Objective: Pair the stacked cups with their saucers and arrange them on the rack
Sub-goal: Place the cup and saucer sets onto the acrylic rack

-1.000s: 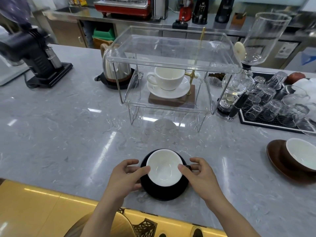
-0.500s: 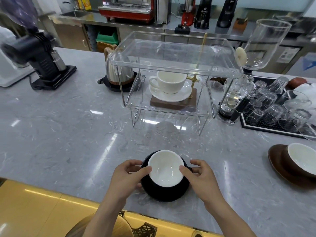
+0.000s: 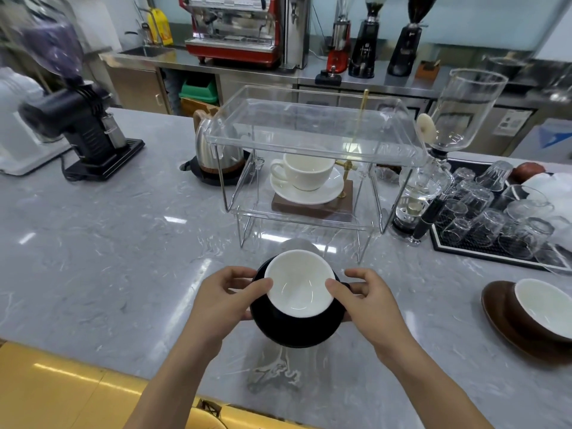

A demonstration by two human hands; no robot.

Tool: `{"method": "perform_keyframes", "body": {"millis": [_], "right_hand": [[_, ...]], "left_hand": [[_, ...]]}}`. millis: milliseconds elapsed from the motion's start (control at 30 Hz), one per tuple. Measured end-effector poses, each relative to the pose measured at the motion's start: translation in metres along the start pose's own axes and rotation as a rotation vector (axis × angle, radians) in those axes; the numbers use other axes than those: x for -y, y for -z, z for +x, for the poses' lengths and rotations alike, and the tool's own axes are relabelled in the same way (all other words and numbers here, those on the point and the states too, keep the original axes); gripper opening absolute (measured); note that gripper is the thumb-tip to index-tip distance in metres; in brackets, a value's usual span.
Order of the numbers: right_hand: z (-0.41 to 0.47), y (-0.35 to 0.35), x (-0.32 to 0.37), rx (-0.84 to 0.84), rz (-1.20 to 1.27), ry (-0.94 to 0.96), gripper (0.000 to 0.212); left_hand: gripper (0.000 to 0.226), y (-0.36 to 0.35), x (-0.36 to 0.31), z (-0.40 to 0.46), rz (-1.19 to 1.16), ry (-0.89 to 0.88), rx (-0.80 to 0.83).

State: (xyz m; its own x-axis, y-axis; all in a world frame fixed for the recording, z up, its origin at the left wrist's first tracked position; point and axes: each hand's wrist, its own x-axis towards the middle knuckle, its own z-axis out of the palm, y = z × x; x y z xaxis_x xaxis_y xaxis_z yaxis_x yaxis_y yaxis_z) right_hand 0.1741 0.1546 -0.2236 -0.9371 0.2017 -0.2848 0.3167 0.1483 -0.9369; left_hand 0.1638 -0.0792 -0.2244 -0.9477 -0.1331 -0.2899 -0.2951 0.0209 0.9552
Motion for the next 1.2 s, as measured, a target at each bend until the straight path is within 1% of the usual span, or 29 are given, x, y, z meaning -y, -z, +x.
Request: {"method": "perform_keyframes", "body": {"millis": [267,400,500,633,733,767,833,867,967,1000,1100,1200], "right_hand": [[0.004,0.011,0.046,0.059,0.024,0.072,0.047],[0.004,0.015,0.075,0.095,0.064,0.117,0.041],[0.002,0.016,0.096,0.117,0.069,0.147,0.040],[-0.002,0.018,0.123,0.133,0.054,0.184,0.042],[-0.004,0.019,0.145,0.140,0.040,0.214,0.048],[-0.005,0.020,0.151,0.146,0.029,0.217,0.052],[-0.006,0.021,0.167,0.163,0.011,0.239,0.055],[-0.006,0.022,0.175,0.170,0.008,0.246,0.053],[-0.002,0.022,0.199,0.184,-0.011,0.268,0.051],[0.001,0.022,0.207,0.186,-0.021,0.267,0.050],[0.010,0.022,0.231,0.205,-0.043,0.286,0.045],[0.021,0.023,0.252,0.294,-0.051,0.299,0.040]], "left_hand": [[0.035,0.005,-0.051,0.000,0.011,-0.084,0.047],[0.032,0.011,-0.081,0.000,0.027,-0.153,0.060],[0.034,0.014,-0.102,-0.001,0.033,-0.192,0.069],[0.050,0.019,-0.127,-0.002,0.055,-0.244,0.077],[0.042,0.024,-0.148,-0.001,0.057,-0.271,0.087],[0.043,0.025,-0.154,-0.002,0.061,-0.276,0.096],[0.051,0.027,-0.169,-0.001,0.073,-0.305,0.100],[0.052,0.028,-0.177,-0.001,0.079,-0.314,0.094],[0.038,0.031,-0.200,0.004,0.100,-0.330,0.070],[0.037,0.032,-0.206,0.007,0.109,-0.330,0.067],[0.040,0.033,-0.228,0.015,0.135,-0.326,0.075],[0.039,0.032,-0.248,0.026,0.171,-0.340,0.084]]}}
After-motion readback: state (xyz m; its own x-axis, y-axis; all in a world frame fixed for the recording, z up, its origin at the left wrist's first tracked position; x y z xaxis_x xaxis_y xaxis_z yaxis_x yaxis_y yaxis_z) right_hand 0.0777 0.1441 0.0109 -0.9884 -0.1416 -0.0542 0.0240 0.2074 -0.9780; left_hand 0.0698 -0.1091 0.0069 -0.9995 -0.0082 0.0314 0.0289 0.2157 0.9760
